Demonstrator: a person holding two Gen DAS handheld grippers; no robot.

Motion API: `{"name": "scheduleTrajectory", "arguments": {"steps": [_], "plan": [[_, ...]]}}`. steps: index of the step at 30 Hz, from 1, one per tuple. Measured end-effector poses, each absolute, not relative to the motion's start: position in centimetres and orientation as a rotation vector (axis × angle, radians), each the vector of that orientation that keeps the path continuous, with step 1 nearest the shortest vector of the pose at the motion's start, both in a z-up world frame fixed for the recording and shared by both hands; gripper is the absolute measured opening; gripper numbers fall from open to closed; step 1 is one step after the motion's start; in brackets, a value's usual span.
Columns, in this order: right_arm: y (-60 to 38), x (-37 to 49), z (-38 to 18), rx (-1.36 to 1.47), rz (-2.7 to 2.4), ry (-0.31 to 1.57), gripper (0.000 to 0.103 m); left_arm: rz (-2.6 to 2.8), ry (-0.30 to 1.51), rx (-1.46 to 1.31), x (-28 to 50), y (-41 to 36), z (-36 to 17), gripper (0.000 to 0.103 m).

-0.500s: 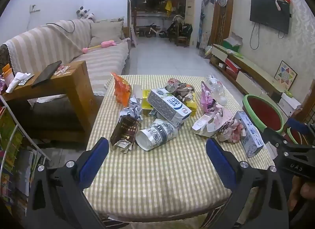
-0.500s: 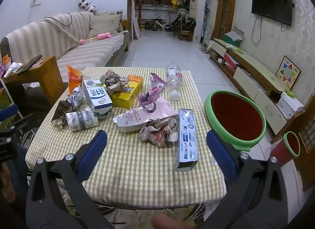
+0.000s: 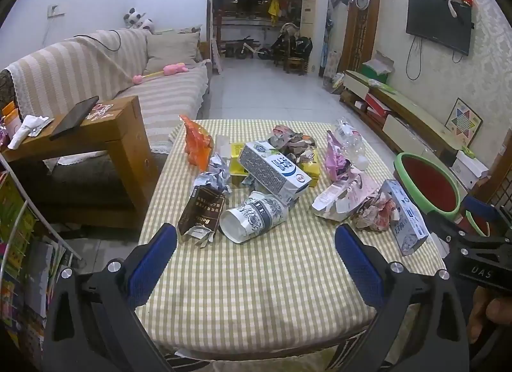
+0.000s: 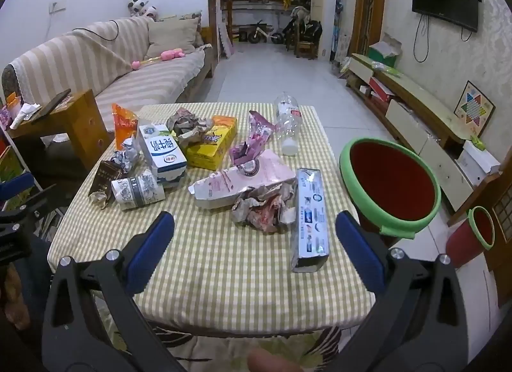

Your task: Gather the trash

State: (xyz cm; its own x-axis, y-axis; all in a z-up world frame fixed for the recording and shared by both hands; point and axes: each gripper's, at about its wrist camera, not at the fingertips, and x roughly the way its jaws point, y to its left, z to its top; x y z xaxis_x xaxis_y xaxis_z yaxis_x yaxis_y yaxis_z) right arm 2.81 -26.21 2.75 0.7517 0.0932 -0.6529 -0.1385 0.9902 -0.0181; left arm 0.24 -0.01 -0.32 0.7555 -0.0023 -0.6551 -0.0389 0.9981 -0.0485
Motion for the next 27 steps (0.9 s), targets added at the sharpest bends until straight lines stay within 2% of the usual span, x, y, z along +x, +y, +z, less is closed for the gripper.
{"name": "scheduleTrajectory", "arguments": {"steps": [27], "plan": [[-26.04, 2.77, 2.63, -0.086, 0.116, 0.708, 0.099, 0.020, 0.717, -0.059, 0.31, 0.01, -0.41, 0.095]]}}
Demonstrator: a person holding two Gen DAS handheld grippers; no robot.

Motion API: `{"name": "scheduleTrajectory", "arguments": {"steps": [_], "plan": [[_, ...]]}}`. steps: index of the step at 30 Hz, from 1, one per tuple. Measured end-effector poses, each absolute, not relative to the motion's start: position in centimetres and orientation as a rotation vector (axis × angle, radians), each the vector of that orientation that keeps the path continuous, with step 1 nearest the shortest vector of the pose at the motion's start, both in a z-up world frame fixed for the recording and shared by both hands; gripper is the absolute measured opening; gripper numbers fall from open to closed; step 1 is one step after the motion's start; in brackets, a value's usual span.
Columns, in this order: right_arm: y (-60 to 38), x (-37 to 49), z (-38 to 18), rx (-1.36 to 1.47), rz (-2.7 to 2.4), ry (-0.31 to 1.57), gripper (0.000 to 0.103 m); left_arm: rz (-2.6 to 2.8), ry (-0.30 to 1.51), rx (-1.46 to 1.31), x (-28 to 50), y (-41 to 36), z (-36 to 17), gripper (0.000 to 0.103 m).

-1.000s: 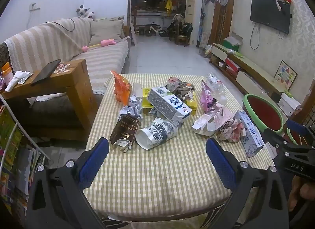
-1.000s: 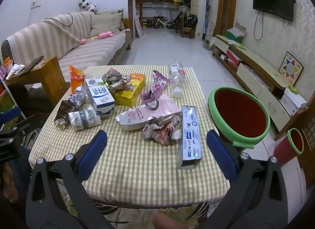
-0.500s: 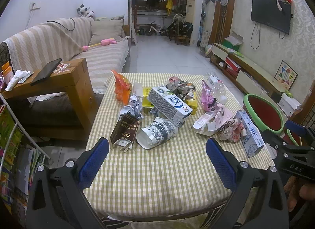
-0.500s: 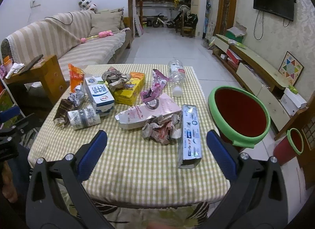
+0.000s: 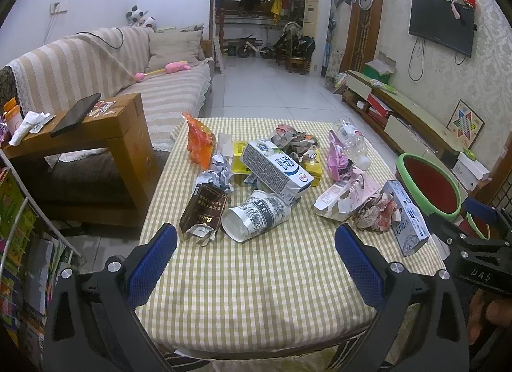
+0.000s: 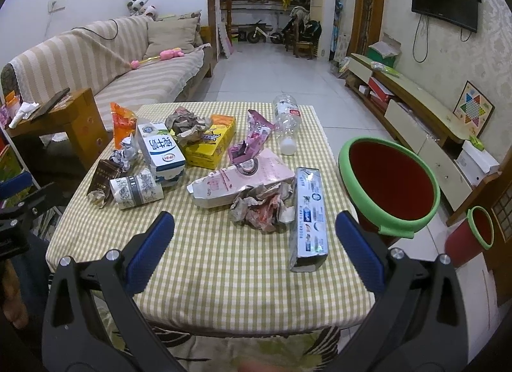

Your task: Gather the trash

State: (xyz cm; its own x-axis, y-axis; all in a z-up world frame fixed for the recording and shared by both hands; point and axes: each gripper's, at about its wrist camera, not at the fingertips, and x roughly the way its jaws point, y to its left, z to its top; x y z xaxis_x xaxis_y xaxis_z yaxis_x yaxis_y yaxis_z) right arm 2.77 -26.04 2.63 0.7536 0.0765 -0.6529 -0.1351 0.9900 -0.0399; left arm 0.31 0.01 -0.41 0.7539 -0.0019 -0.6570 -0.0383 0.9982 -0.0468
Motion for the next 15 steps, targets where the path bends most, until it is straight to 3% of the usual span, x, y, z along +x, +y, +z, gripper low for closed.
{"name": "scheduleTrajectory", "arguments": {"steps": [15], "plan": [[-26.25, 2.81, 2.67, -0.082, 0.105, 0.708, 0.099, 0.020, 0.718, -0.062, 0.33, 0.09, -0.38, 0.095]]}}
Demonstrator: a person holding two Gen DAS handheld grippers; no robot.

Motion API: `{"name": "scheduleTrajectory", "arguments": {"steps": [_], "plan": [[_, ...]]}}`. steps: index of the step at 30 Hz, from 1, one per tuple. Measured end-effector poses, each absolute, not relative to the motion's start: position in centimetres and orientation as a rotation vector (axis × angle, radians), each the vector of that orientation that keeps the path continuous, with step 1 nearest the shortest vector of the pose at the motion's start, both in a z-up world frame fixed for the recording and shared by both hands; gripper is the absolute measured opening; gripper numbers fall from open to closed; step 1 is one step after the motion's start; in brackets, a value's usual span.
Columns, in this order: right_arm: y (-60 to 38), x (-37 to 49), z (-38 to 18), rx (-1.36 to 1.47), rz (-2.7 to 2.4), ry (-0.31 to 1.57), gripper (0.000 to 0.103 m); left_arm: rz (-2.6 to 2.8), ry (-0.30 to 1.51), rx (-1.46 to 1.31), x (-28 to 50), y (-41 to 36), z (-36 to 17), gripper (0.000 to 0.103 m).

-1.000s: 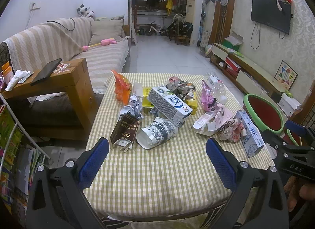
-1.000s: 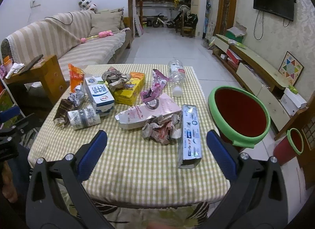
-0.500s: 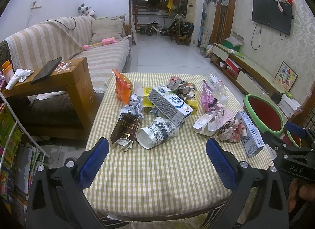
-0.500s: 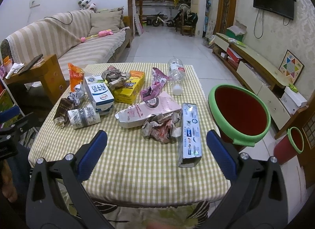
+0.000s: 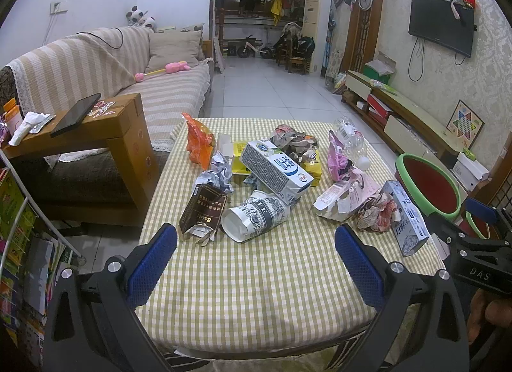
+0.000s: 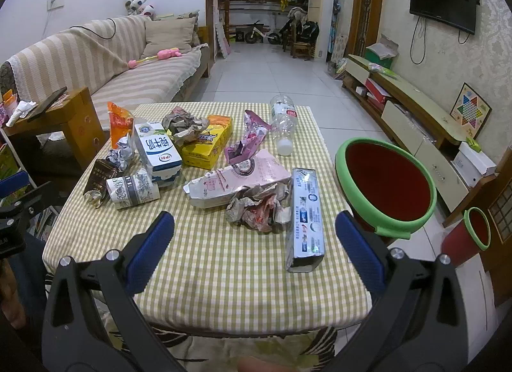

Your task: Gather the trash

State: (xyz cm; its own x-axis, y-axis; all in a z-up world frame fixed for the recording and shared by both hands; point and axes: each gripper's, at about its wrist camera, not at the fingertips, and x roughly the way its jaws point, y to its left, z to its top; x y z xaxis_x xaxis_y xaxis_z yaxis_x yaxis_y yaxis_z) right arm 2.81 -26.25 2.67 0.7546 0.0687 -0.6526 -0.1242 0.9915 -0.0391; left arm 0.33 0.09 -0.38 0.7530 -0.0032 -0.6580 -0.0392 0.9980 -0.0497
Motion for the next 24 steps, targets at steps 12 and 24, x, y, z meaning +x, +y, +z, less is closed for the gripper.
{"name": "scheduleTrajectory", "arguments": {"steps": [12, 24], "plan": [[-26.32, 2.79, 2.73, -0.082, 0.106, 0.710, 0.099, 0.020, 0.718, -0.062, 0.34, 0.11, -0.37, 0.095], [-26.28, 2.81, 2.66, -0.079, 0.108, 0.713, 0.099, 0.020, 0.720, -0.065, 0.35, 0.21, -0.35, 0.095]]}}
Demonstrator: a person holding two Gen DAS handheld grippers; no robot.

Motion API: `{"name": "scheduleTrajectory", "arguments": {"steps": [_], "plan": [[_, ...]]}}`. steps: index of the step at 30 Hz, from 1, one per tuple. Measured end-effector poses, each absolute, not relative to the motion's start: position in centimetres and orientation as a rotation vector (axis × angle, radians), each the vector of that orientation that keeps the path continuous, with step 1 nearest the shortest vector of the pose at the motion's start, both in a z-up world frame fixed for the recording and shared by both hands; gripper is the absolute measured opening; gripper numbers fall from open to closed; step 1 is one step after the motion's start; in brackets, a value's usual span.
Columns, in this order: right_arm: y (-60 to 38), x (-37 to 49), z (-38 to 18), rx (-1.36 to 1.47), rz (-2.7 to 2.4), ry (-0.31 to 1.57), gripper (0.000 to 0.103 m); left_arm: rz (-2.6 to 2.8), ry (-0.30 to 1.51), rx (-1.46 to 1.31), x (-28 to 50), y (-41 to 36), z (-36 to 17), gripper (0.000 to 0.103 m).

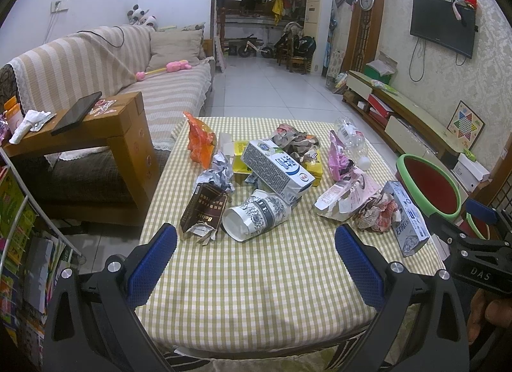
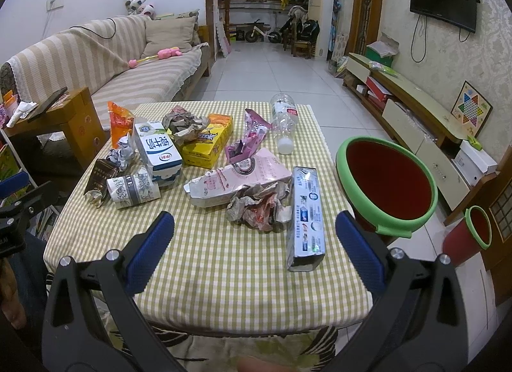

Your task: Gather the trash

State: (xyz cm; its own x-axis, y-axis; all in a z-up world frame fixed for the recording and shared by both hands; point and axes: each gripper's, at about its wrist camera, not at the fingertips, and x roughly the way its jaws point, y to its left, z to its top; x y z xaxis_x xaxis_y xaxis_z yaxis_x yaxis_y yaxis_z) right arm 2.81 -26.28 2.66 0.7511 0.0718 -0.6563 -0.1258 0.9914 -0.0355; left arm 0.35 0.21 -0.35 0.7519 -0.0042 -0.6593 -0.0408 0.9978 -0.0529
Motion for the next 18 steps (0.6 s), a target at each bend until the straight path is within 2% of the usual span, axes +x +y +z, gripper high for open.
{"name": "scheduleTrajectory", "arguments": {"steps": [18], "plan": [[-27.3, 4.7, 0.7, -0.069, 0.089, 0.786, 0.099, 0.059, 0.801, -0.115, 2.0, 1.9, -2.1, 0.095]]}}
